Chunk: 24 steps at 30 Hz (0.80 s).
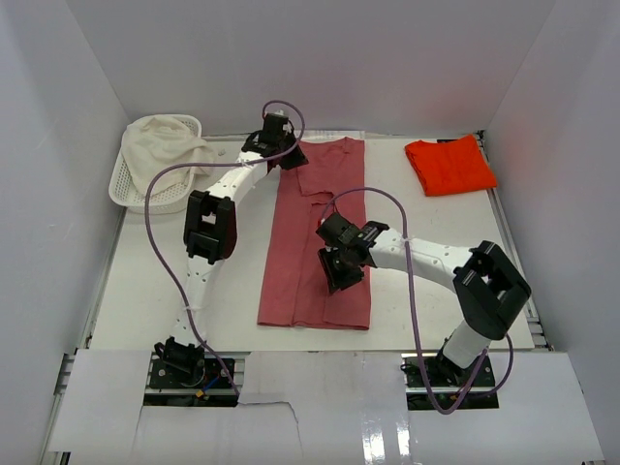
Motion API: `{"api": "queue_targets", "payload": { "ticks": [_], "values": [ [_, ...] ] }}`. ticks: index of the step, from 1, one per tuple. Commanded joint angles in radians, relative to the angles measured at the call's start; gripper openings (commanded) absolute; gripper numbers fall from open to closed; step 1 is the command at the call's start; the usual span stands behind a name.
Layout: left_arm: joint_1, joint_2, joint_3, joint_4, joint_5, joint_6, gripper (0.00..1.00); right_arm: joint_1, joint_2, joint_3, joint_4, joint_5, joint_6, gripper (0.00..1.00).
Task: Fold and stack the t-shirts
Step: Rotate the tshirt 90 degrees
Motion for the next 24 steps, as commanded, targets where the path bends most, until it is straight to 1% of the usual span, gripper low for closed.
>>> {"api": "queue_targets", "payload": {
  "ticks": [1, 7, 16, 21, 24],
  "values": [
    [0.006, 0.025, 0.0, 0.027, 0.06, -0.017, 0.16, 0.037, 0.015, 0.057, -0.015, 0.066, 0.067, 0.4],
    [0.01, 0.069, -0.049, 0.089, 0.058, -0.02, 0.16, 0.097, 0.078, 0.099, -0.038, 0.08, 0.103, 0.4],
    [0.013, 0.097, -0.097, 0.122, 0.054, -0.015, 0.15, 0.132, 0.098, 0.079, -0.047, 0.069, 0.142, 0.39],
    [0.015, 0.096, -0.092, 0.124, 0.042, -0.007, 0.15, 0.149, 0.086, 0.05, -0.033, 0.054, 0.16, 0.34],
    [0.015, 0.094, -0.087, 0.124, 0.037, -0.003, 0.15, 0.157, 0.086, 0.042, -0.036, 0.051, 0.166, 0.28]
  ]
}}
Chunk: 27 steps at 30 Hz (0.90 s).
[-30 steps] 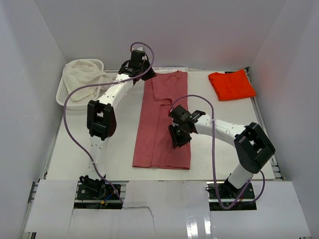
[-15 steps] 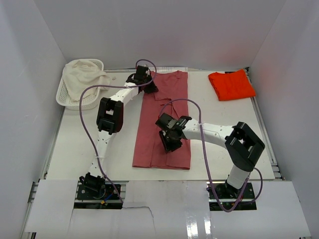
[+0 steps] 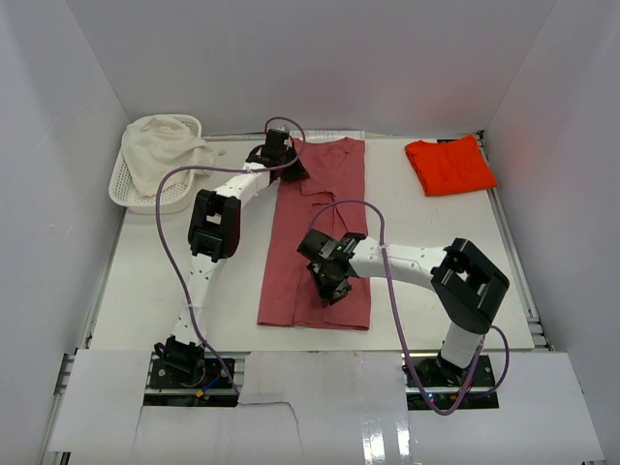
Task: Fold and stack the t-shirts
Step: Rotate the tshirt 90 degrees
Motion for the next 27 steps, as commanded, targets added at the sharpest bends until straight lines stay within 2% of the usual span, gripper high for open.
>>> {"api": "queue_targets", "payload": {
  "ticks": [1, 7, 13, 17, 18, 22, 25, 26, 27],
  "values": [
    [0.005, -0.027, -0.003, -0.001, -0.014, 0.019, 0.15, 0.014, -0.019, -0.013, -0.013, 0.002, 0.027, 0.27],
    [0.007, -0.033, -0.006, -0.003, -0.017, 0.022, 0.15, 0.031, -0.017, -0.035, -0.01, 0.002, 0.039, 0.32],
    [0.007, -0.036, -0.006, -0.005, -0.017, 0.022, 0.15, 0.039, -0.007, -0.042, -0.004, -0.004, 0.044, 0.31],
    [0.007, -0.037, -0.009, -0.005, -0.022, 0.025, 0.15, 0.04, -0.001, -0.047, 0.001, -0.013, 0.045, 0.19],
    [0.007, -0.037, -0.009, -0.005, -0.022, 0.025, 0.15, 0.04, -0.005, -0.047, 0.001, -0.014, 0.047, 0.14],
    [0.008, -0.036, -0.009, -0.006, -0.023, 0.026, 0.15, 0.043, -0.025, -0.05, -0.003, -0.014, 0.05, 0.08],
    [0.008, -0.034, -0.006, -0.005, -0.02, 0.023, 0.15, 0.046, -0.034, -0.053, -0.003, -0.018, 0.053, 0.08],
    [0.008, -0.034, -0.006, -0.005, -0.019, 0.023, 0.15, 0.049, -0.034, -0.05, -0.004, -0.016, 0.053, 0.12],
    [0.008, -0.034, -0.006, -0.006, -0.019, 0.022, 0.15, 0.051, -0.034, -0.046, -0.01, -0.008, 0.054, 0.23]
  ]
}}
